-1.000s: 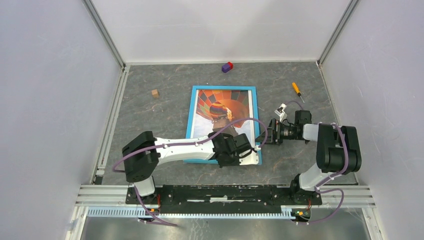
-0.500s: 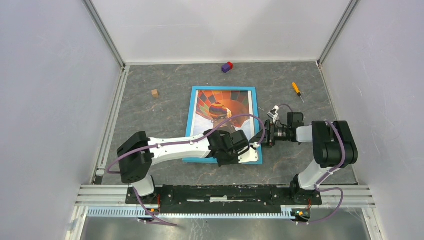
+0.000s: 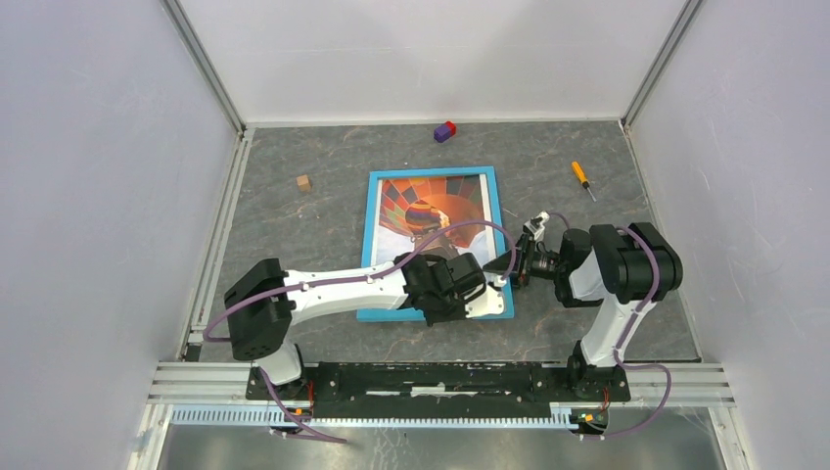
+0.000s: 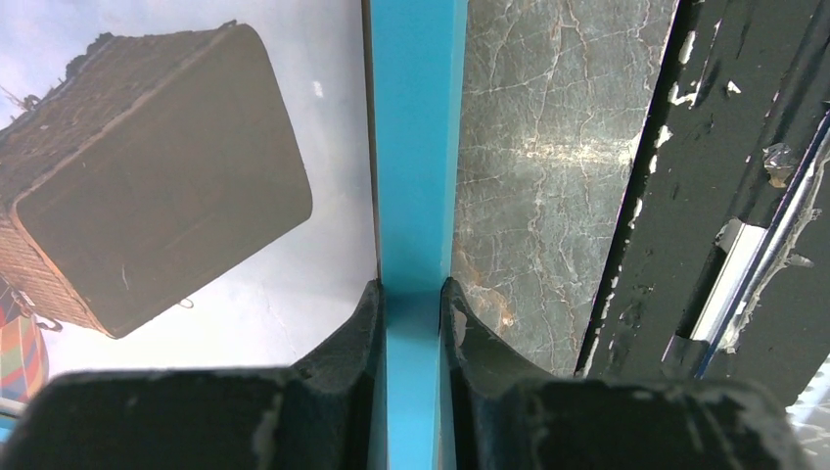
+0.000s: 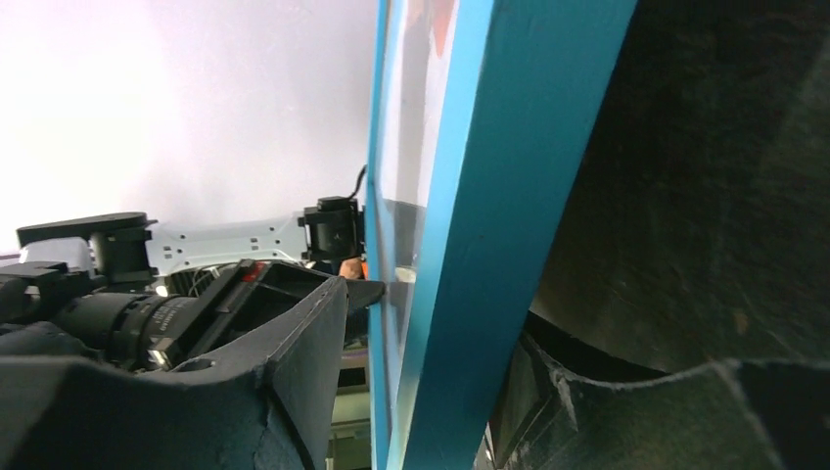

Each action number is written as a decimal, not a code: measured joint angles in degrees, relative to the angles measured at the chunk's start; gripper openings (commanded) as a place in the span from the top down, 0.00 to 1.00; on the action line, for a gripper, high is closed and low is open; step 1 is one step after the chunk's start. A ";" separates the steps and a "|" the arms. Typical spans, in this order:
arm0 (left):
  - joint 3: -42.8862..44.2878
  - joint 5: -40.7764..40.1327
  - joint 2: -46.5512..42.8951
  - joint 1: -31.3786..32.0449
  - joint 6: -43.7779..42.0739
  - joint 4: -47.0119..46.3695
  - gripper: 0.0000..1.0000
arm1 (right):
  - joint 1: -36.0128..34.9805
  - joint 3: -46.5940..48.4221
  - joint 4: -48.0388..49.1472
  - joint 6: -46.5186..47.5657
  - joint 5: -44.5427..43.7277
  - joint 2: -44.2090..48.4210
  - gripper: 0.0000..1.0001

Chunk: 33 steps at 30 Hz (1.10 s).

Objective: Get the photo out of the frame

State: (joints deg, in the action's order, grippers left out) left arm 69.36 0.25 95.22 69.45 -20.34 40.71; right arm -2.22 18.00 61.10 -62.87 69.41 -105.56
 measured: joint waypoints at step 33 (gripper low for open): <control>4.61 25.42 -19.23 -34.69 8.15 6.21 0.00 | -0.22 28.06 -87.10 46.49 -6.64 21.75 1.00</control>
State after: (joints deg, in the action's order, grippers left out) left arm 73.97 25.67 75.99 34.76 -12.19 46.92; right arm -2.44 46.06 -26.00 -16.38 62.76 -83.81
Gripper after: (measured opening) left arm 0.995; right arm 0.310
